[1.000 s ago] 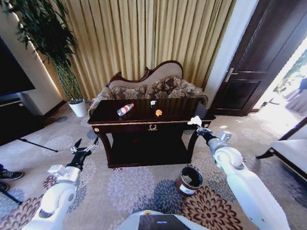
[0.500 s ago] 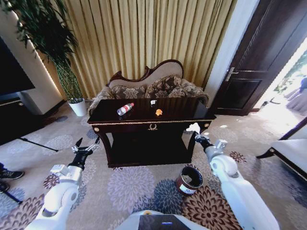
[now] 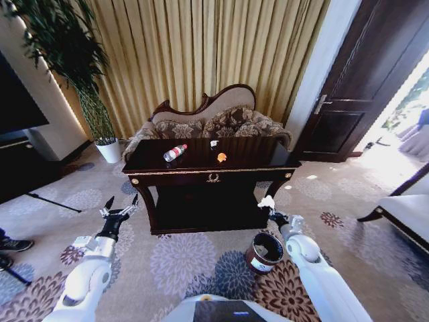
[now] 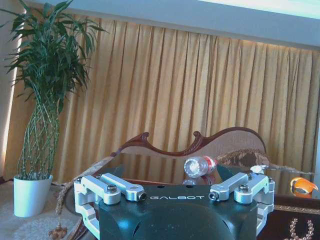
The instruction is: Move to the front of the table and place the trash on the table into the trash bin.
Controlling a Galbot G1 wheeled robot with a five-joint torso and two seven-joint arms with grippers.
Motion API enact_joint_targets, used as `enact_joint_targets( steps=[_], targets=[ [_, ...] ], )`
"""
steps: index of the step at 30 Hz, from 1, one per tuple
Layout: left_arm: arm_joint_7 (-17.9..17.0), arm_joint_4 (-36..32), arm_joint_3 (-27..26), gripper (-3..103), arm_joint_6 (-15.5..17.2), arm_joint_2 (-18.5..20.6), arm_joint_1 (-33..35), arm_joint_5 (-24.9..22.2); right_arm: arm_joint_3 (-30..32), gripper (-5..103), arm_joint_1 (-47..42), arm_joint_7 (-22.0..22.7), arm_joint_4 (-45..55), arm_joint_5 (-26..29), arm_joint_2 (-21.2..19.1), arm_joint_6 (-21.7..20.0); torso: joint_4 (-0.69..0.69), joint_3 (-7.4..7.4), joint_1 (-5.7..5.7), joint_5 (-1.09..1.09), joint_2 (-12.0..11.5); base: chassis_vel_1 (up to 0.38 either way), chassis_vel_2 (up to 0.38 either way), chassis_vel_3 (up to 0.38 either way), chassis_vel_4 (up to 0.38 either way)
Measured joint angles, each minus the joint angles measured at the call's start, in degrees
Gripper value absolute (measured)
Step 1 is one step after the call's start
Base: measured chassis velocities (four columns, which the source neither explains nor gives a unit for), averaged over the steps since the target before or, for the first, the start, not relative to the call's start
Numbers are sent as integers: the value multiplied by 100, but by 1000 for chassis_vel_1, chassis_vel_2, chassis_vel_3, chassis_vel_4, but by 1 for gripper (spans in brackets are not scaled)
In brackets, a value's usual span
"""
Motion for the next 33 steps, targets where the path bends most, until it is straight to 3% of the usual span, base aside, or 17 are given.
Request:
enact_joint_targets(
  steps=[13, 33],
  targets=[
    [24, 15, -107, 100, -116, 0, 30, -3, 49, 0, 271, -387, -2041, -1316, 349, 471, -2, 0, 0, -1, 0, 0, 0, 0, 0],
    [24, 1, -62, 100, -119, 122, 15, 60, -116, 0, 1567, -529, -4574, -2291, 925, 1402, -3, 0, 0, 1, 0, 0, 0, 0, 0]
  ],
)
